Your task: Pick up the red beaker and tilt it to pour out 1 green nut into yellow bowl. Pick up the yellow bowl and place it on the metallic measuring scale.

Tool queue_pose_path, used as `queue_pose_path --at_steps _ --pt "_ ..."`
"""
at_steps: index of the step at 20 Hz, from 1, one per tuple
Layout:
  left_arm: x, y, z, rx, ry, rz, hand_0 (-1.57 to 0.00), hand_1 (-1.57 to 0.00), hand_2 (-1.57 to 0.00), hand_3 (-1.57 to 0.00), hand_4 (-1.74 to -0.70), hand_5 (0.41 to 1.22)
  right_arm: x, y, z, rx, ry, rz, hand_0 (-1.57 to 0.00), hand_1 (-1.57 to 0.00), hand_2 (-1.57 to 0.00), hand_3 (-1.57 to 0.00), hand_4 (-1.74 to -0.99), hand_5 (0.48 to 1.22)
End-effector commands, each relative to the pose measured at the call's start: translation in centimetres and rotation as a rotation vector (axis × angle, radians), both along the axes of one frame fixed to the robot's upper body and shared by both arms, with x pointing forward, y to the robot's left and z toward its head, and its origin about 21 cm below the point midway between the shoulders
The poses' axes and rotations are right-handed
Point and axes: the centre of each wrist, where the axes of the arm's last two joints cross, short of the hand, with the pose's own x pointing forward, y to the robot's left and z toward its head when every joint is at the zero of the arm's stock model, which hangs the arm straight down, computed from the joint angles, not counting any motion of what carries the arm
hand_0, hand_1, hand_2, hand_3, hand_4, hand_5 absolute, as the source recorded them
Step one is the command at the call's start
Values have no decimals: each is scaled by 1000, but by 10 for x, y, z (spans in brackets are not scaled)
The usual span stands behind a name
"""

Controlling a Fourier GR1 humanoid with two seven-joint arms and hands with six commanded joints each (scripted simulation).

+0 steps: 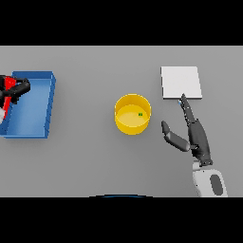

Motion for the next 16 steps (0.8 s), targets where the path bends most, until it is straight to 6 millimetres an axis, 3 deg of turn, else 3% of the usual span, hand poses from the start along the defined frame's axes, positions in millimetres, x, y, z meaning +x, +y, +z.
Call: queue_pose_path --at_steps 1,2,4,7,11,16 --pt "-3 3 2 17 8 -52 -1495 -1380 -1311 -1098 -1155 740 1 -3 0 -3 0 -6 1 1 1 1 -1159 669" --pt "-5 6 1 -11 13 -111 -1253 -1104 -1049 -884 -1031 714 2 -1 1 -7 -14 -4 1 1 1 1 -1161 669" --pt "-11 13 5 -40 42 -153 -802 -706 -671 -565 -870 682 -3 -1 -2 4 -7 7 1 1 1 1 -1156 673" --pt "-10 11 6 37 92 -189 -410 -361 -343 -289 -762 651 -2 -6 1 8 -11 5 1 1 1 1 -1145 685" --pt "-2 9 -5 66 75 -174 -167 -147 -140 -118 -724 647 -4 -4 1 -8 -8 9 1 1 1 1 -1164 688" --pt "-1 8 -3 83 -26 -167 -54 -48 -45 -38 -711 663 -6 -3 6 -84 12 -2 1 1 1 1 -1163 677"
